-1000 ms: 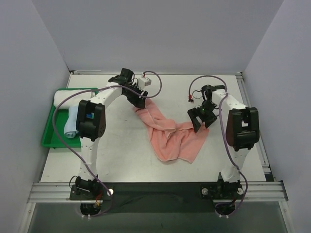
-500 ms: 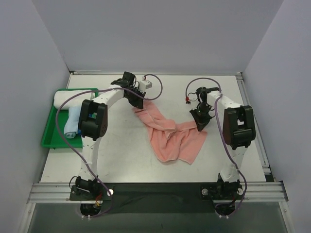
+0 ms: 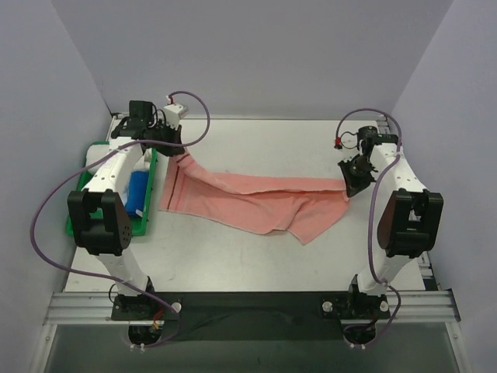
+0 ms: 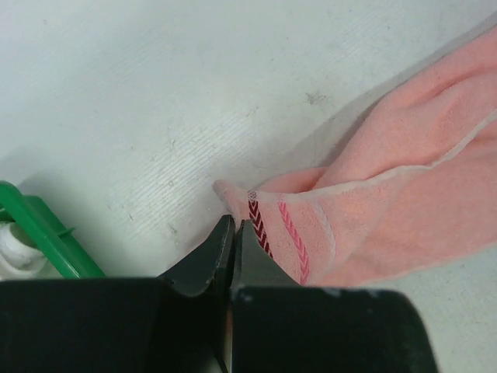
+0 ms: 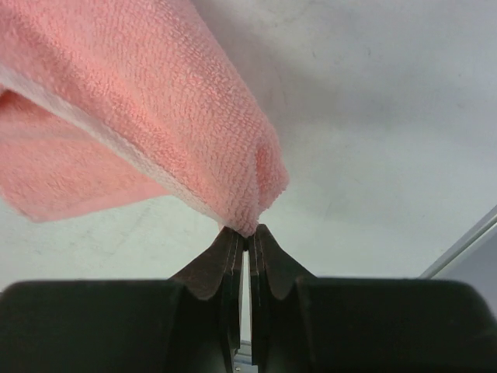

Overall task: Roll the towels
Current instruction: Flatten the towel

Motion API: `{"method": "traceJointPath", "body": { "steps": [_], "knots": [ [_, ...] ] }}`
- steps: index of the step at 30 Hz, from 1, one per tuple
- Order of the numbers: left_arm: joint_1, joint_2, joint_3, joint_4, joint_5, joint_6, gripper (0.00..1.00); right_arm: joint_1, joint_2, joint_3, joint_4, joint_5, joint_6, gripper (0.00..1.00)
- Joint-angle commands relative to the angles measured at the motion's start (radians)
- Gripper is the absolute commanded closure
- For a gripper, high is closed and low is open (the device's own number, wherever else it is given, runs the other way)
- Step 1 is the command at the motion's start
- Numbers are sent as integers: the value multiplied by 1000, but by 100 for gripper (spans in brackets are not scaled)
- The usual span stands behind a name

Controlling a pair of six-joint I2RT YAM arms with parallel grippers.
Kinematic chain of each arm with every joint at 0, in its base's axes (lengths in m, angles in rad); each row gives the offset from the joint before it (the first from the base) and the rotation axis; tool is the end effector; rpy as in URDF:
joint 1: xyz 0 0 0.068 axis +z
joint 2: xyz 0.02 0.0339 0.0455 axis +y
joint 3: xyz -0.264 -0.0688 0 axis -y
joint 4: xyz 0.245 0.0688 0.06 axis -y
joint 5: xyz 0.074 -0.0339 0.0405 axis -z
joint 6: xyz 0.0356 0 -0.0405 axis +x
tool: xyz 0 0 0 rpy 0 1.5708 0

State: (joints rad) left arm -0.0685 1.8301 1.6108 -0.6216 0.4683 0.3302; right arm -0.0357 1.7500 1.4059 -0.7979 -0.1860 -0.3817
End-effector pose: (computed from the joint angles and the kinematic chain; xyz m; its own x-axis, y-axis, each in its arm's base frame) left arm 0.4083 -0.0441 0.2951 -0.5862 0.3302 -0.7398 0.5829 0.8061 -0.1020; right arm 0.3633 -0.0064 0.2480 -0.8279 -0.3367 -0.4485 -0.3773 0.9261 0.0012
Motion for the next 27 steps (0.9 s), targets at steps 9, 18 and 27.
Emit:
{"method": "traceJointPath", "body": {
  "steps": [9,18,27],
  "knots": [
    [139,-190,-17,97,93,-124,100,-82,-89,205,-158,-7,-85,100],
    [234,-445,-133,94,223,-180,100,-179,-257,249,-242,-81,-140,100],
    [285,-977,-436,95,207,-272,100,-323,-641,76,-264,-161,-256,100]
  ]
}}
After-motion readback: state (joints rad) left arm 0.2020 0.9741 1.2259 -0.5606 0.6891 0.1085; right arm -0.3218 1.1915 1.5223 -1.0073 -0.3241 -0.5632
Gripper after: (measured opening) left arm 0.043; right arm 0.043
